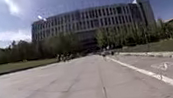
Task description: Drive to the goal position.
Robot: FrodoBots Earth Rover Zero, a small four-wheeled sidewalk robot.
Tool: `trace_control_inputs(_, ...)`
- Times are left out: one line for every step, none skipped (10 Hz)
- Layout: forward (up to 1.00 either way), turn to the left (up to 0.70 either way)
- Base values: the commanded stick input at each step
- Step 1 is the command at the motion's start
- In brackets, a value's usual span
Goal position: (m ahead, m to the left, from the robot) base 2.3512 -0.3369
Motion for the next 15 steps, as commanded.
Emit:
trace_control_inputs(0.5,0.0)
trace_control_inputs(0.5,0.0)
trace_control_inputs(0.5,0.0)
trace_control_inputs(0.5,0.0)
trace_control_inputs(0.5,0.0)
trace_control_inputs(0.5,0.0)
trace_control_inputs(0.5,0.0)
trace_control_inputs(0.5,0.0)
trace_control_inputs(0.5,0.0)
trace_control_inputs(0.5,0.0)
trace_control_inputs(0.5,0.0)
trace_control_inputs(0.5,0.0)
trace_control_inputs(0.5,0.0)
trace_control_inputs(0.5,0.0)
trace_control_inputs(0.5,0.0)
